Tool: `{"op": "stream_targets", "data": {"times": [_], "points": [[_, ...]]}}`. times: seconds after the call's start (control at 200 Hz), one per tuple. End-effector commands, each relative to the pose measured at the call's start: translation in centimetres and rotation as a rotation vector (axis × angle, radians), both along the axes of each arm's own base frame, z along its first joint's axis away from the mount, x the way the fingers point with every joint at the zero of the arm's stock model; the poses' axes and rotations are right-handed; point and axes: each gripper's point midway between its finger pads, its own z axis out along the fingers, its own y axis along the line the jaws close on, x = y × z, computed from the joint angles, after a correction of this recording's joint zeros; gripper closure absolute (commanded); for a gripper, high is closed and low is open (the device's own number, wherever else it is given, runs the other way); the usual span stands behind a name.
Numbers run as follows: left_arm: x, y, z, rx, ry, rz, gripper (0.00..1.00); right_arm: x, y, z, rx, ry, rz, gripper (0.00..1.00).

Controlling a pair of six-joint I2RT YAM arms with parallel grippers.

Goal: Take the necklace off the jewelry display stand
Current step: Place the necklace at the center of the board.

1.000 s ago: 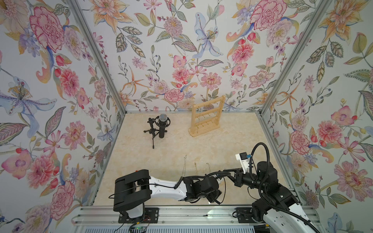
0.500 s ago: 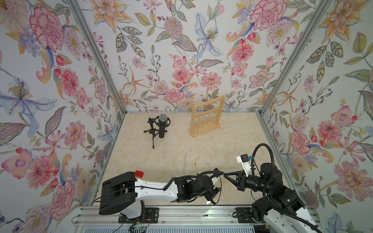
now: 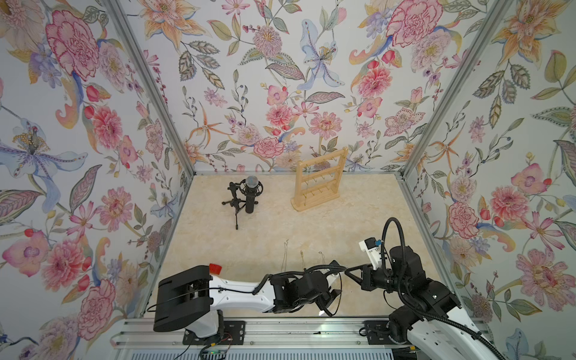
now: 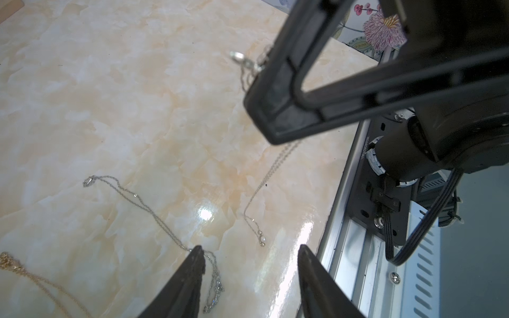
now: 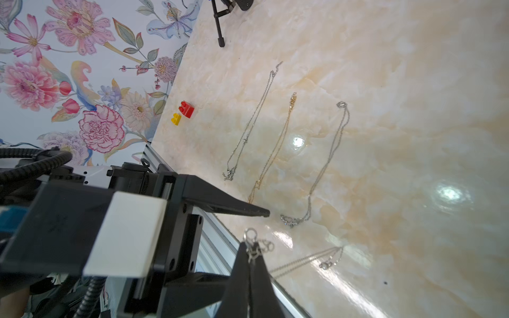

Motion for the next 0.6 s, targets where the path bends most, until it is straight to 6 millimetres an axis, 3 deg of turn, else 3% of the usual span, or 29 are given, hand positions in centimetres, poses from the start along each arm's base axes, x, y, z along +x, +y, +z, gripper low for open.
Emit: {"op": "stream_targets", "data": {"times": [0.0, 0.235, 0.27, 0.595], "points": [[-0.5, -0.3, -0.8, 0.021, -0.014, -0.017, 0.45, 1.4, -0.8, -1.2, -0.075, 0.011, -0.068, 1.00], [-0.4, -0.4, -0.9, 0.024, -0.015, -0.015, 0.46, 4.1, -2.3, -2.2, -0.175, -0.024, -0.193, 1.00], [-0.4, -0.4, -2.2, 0.059, -0.009, -0.016, 0.47, 4.5, -2.5, -2.2, -0.191, -0.032, -0.203, 1.00], [0.2, -1.4, -3.6, 0.128, -0.019, -0.009, 0.54, 7.0, -2.1, -3.0, -0.251, -0.046, -0.216, 1.00]]}}
